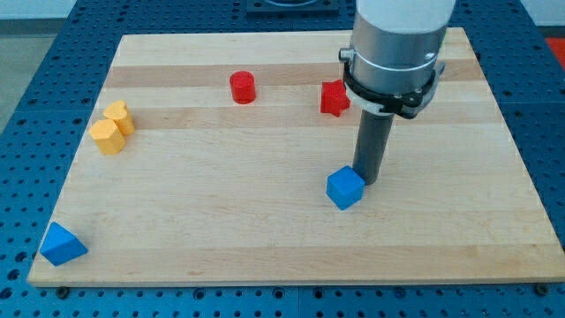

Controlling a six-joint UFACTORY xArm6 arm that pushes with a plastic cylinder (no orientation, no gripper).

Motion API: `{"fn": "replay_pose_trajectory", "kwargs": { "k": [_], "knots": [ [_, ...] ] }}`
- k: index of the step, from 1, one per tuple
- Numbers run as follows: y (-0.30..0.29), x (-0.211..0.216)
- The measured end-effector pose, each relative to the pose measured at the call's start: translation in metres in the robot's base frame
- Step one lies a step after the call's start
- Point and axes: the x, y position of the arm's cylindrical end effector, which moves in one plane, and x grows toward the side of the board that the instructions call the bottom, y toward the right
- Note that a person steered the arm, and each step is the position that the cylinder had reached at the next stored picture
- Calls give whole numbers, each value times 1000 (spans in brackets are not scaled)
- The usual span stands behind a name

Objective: Place blue cube right to the blue triangle

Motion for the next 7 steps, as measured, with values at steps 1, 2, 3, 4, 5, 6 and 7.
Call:
{"fn": "replay_pose_trajectory", "kwargs": {
  "k": [1,2,3,4,5,6,7],
  "knots": [
    [-11,11],
    [-18,29],
    [-21,46],
    [-25,51],
    [-38,42],
    [-61,20],
    [-76,25]
  ]
}}
